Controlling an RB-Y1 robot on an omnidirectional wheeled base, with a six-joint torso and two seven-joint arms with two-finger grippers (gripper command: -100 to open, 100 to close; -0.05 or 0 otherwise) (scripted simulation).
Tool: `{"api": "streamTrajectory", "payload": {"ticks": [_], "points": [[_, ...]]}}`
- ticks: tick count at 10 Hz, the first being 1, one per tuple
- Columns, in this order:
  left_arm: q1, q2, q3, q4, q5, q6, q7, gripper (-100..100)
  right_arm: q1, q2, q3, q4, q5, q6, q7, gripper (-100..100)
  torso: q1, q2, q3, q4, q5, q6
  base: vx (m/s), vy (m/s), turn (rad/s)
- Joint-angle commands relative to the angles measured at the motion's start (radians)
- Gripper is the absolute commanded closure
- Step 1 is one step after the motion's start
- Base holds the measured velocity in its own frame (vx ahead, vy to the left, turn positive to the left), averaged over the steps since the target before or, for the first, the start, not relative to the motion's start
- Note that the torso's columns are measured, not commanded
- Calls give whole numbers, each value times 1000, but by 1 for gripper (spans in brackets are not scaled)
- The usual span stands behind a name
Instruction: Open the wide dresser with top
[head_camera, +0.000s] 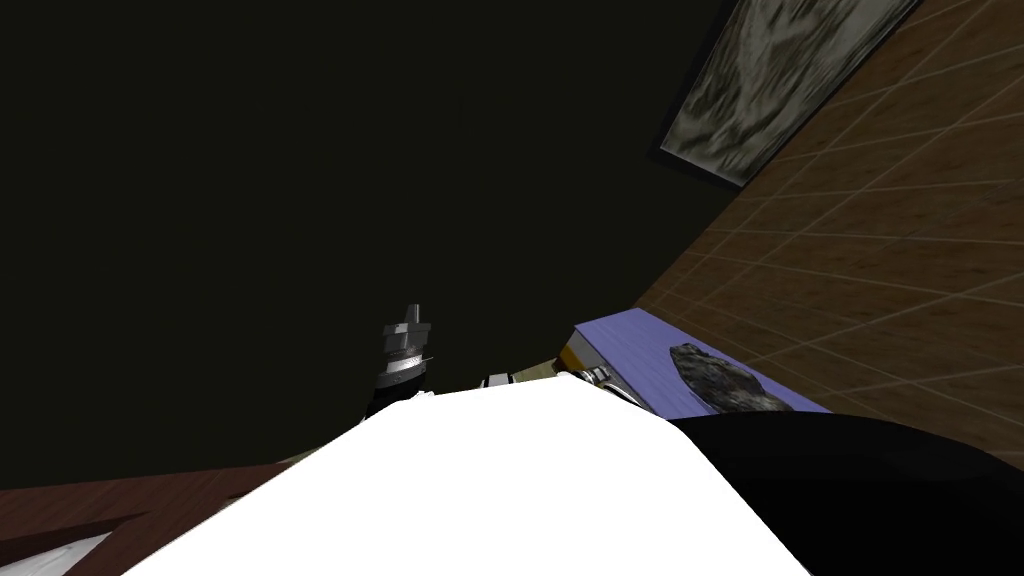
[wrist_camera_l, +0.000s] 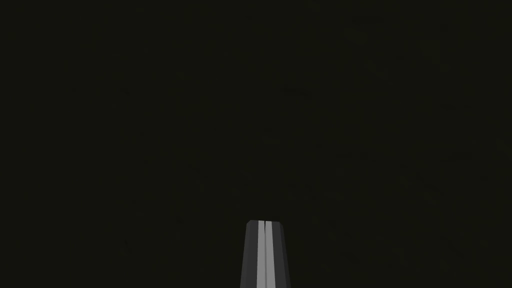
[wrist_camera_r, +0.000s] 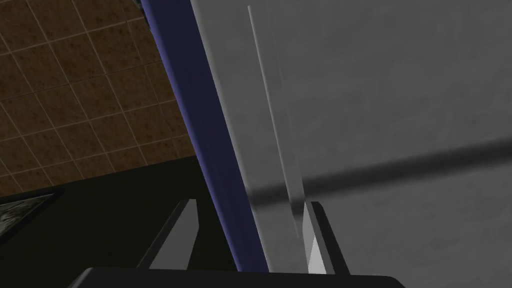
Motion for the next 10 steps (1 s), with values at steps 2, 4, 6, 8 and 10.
{"api": "streamTrajectory", "payload": {"ticks": [2, 4, 6, 8, 10], "points": [[0, 0, 0, 0, 0, 0, 0, 0, -12, 11, -1, -7, -2, 7, 19, 100, 4, 0, 0, 0, 1, 0, -69, 204, -9], [0, 0, 0, 0, 0, 0, 0, 0, -22, 19, -1, 11, -1, 4, 14, 100, -4, -1, -1, 0, -1, 0, -50, 155, -11], [0, 0, 0, 0, 0, 0, 0, 0, -17, 14, 0, 14, 0, 2, 6, -100, -18, -6, -4, -2, -5, 0, 29, -103, 3], [0, 0, 0, 0, 0, 0, 0, 0, -11, 9, 1, 16, 2, -1, -1, -100, -10, -4, -2, -1, -3, 0, 46, -178, 3], [0, 0, 0, 0, 0, 0, 0, 0, -5, 5, 1, 3, 1, 1, 3, -100, -2, -2, -1, -1, -1, 0, 43, -121, 5]]}}
